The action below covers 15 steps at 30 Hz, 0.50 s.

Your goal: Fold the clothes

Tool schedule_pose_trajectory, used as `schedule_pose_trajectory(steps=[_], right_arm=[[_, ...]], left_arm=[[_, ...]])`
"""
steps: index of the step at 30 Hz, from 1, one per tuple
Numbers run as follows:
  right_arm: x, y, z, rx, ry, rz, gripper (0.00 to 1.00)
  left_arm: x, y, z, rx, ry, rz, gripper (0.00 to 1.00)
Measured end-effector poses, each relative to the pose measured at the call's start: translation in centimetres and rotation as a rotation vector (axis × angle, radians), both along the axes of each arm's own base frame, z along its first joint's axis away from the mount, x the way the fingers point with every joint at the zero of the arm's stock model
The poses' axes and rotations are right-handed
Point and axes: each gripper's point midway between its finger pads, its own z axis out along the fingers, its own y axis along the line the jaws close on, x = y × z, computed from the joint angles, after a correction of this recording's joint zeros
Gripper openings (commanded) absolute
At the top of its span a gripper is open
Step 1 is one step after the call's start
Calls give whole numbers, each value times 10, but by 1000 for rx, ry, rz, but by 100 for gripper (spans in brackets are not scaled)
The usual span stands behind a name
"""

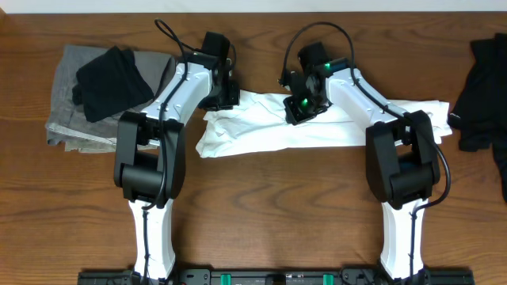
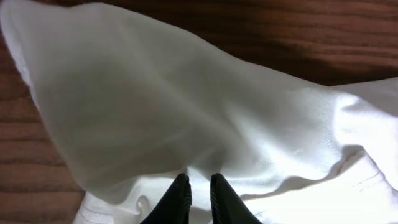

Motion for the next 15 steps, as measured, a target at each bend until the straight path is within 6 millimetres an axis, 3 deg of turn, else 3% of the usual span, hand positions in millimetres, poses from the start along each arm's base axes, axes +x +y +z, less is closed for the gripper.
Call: schedule_pose_trajectory(steps=[9, 15], right_arm=[[-10, -4, -1, -17, 61, -39, 4], [-15, -6, -2, -25, 89, -57, 5]], left_arm=[[1, 0, -6, -1, -4, 0, 15], [0, 0, -10, 1, 4, 0, 9]])
